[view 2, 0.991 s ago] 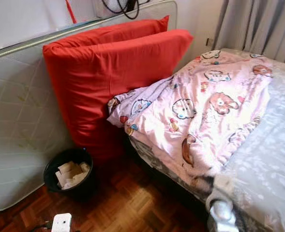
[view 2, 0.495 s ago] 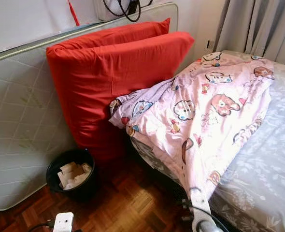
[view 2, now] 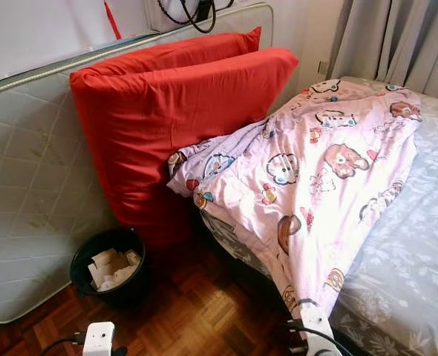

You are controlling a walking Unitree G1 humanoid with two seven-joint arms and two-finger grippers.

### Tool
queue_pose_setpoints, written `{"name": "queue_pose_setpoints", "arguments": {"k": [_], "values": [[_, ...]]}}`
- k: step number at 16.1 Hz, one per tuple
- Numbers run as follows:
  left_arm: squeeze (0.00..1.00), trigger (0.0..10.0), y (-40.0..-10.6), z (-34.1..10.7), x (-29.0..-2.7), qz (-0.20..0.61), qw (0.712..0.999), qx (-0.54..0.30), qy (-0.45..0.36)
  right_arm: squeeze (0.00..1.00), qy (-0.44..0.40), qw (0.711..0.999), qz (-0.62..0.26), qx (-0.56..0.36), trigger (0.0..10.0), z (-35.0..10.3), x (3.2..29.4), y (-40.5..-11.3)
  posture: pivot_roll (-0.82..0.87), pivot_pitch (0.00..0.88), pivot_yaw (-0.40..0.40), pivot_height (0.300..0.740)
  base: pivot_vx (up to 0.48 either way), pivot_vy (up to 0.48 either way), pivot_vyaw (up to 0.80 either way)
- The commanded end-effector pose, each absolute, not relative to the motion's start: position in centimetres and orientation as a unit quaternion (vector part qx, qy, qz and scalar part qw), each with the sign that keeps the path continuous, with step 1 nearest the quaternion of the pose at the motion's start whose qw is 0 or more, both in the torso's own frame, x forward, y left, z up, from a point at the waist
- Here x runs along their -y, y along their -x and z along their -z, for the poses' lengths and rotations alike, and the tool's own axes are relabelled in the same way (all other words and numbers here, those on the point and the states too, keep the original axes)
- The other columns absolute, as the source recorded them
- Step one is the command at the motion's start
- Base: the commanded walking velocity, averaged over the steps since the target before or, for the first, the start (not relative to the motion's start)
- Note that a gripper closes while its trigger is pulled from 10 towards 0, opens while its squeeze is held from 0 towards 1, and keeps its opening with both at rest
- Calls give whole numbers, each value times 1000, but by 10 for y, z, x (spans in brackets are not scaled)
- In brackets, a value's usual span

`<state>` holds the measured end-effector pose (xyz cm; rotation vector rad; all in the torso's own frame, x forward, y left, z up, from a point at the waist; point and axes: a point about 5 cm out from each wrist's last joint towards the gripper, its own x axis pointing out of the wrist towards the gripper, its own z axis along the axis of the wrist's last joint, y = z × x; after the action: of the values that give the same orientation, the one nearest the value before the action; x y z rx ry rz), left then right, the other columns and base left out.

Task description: Clean up the room

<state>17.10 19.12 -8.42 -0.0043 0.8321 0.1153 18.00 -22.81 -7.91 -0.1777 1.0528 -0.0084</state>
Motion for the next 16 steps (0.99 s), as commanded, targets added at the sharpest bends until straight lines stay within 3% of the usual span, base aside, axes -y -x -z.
{"name": "queue_pose_setpoints", "arguments": {"k": [1, 10, 11, 13, 14, 16], "values": [[0, 10000, -173, 83, -192, -57, 915, -400, -6, 663, 85, 851, -8, -519, 10000, 85, 225, -170, -14, 0, 65, 740, 0, 0, 0], [0, 10000, -175, 82, -190, -54, 916, -396, -9, 678, 93, 843, -26, -530, 10000, 88, 221, -164, -11, 0, 64, 740, 0, 0, 0], [0, 10000, -175, 82, -190, -53, 917, -396, -9, 616, 92, 842, -32, -531, 10000, 88, 218, -166, -12, 0, 64, 740, 0, 0, 0], [0, 10000, -175, 82, -190, -53, 917, -396, -10, 157, 88, 845, -42, -526, 10000, 87, 209, -172, -10, 0, 63, 740, 0, 0, 0], [0, 10000, -175, 82, -190, -53, 916, -396, -10, 31, 86, 847, -45, -522, 10000, 86, 205, -176, -10, 0, 63, 740, 0, 0, 0], [0, 10000, -175, 82, -190, -54, 916, -397, -10, 0, 81, 858, -41, -505, 10000, 84, 198, -184, -10, 0, 64, 740, 0, 0, 0]]}}
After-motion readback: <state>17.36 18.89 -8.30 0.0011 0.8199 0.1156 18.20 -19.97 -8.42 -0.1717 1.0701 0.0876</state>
